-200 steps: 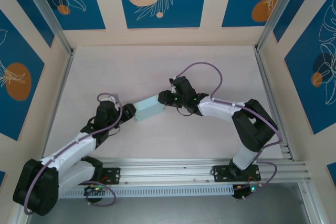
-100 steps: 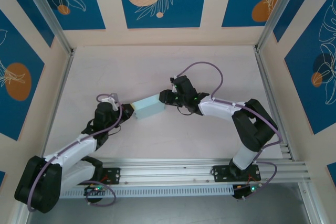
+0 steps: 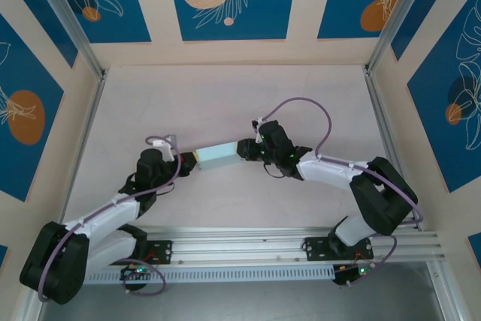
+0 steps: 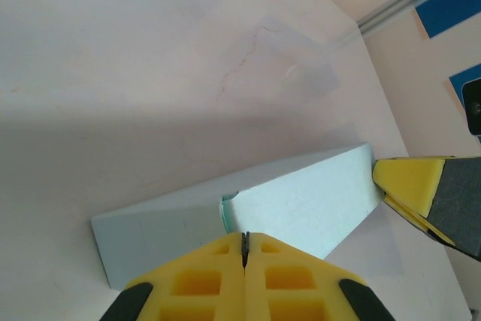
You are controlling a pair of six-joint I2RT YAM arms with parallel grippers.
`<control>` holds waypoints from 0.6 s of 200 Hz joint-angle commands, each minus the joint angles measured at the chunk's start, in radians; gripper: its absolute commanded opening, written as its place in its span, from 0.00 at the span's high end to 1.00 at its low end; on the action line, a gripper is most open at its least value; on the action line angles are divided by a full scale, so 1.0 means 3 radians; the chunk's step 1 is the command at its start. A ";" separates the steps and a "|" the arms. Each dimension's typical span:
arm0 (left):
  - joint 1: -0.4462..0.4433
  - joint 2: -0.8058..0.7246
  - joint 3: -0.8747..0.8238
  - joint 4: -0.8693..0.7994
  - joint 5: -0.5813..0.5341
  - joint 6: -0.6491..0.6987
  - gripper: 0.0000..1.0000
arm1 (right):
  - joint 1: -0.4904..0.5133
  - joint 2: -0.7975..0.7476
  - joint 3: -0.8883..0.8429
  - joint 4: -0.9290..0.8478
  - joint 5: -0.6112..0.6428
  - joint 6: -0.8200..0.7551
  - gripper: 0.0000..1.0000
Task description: Fold the paper box
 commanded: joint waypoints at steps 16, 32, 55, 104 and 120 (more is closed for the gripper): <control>-0.0168 0.0044 -0.0230 -0.0514 0.0062 0.0048 0.94 | 0.0091 0.0053 -0.0285 -0.0620 0.0235 -0.0091 0.73; -0.0207 0.0029 -0.0265 -0.0517 0.0025 0.0017 0.94 | 0.0156 0.0046 -0.0316 -0.0644 0.0322 -0.0053 0.73; -0.0228 -0.0007 -0.0294 -0.0580 -0.0004 -0.0010 0.94 | 0.0210 -0.0005 -0.0376 -0.0663 0.0385 0.0000 0.73; -0.0237 -0.0356 -0.0472 -0.1087 -0.0058 -0.0156 0.94 | 0.0344 -0.0177 -0.0533 -0.0836 0.0511 0.0175 0.73; -0.0236 -0.0518 -0.0467 -0.1210 -0.0092 -0.0187 0.91 | 0.0386 -0.0245 -0.0543 -0.0915 0.0531 0.0216 0.73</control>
